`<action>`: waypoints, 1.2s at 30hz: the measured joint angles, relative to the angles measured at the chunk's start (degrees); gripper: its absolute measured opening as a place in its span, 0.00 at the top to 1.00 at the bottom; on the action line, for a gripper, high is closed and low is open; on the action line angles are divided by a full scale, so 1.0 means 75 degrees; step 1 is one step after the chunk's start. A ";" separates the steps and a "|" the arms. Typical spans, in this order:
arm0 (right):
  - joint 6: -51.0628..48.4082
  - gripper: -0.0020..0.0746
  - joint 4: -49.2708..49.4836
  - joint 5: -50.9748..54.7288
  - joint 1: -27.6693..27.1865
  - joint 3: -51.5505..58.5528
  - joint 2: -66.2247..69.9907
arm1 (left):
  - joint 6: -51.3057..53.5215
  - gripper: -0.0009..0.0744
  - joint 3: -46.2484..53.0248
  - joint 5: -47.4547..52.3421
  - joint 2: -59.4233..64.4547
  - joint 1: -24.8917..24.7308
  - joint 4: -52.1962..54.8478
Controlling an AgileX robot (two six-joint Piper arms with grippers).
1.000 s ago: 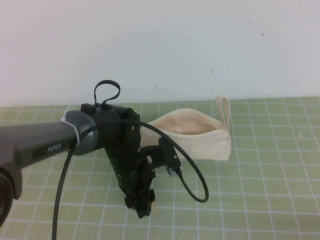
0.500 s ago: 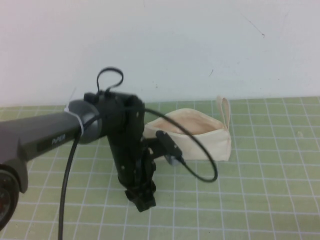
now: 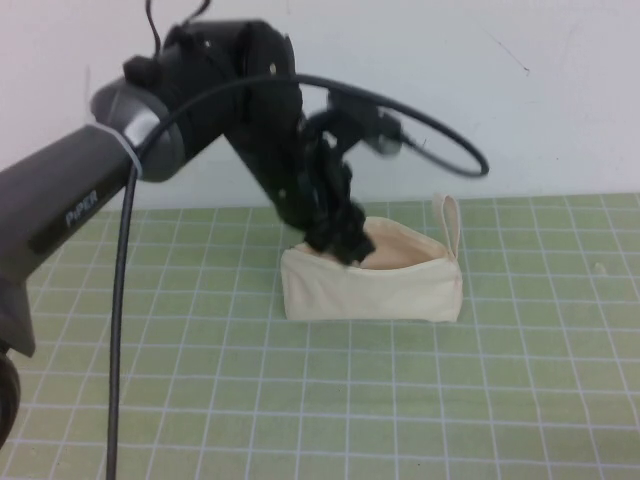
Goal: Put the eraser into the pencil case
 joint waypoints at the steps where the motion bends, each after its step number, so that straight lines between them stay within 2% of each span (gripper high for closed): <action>1: 0.0000 0.97 0.0000 0.0000 0.0000 0.0000 0.0000 | 0.0000 0.74 -0.0101 -0.0251 0.0000 0.0000 0.0000; 7: 0.0000 0.98 0.0000 0.0000 0.0000 0.0000 0.0000 | 0.0000 0.74 -0.0187 -0.1598 0.0164 0.0000 -0.0032; 10: 0.0000 0.97 0.0000 0.0000 0.0000 0.0000 0.0000 | 0.0000 0.64 -0.0187 -0.1616 0.0353 0.0000 -0.0030; 15: 0.0000 0.97 0.0000 0.0000 0.0000 0.0000 0.0000 | -0.0003 0.41 -0.0187 -0.1585 0.0514 0.0000 0.0067; 19: 0.0000 0.97 0.0000 0.0000 0.0000 0.0000 0.0000 | -0.0016 0.37 -0.0222 -0.1424 0.0514 0.0000 0.0223; 22: 0.0000 0.97 0.0000 0.0000 0.0000 0.0000 0.0000 | 0.0253 0.43 -0.0503 -0.0681 0.0459 0.0000 0.0351; 26: 0.0000 0.97 0.0000 0.0000 0.0000 0.0000 0.0000 | 0.0375 0.60 -0.1588 0.0456 0.0155 0.0000 0.1118; 32: 0.0000 0.97 0.0000 0.0000 0.0000 0.0000 0.0000 | -0.0763 0.84 -0.2881 0.0689 -0.0638 0.0000 0.2579; 36: 0.0000 0.97 0.0000 0.0000 0.0000 0.0000 0.0000 | -0.1334 0.95 -0.3077 0.0767 -0.1518 0.0000 0.2975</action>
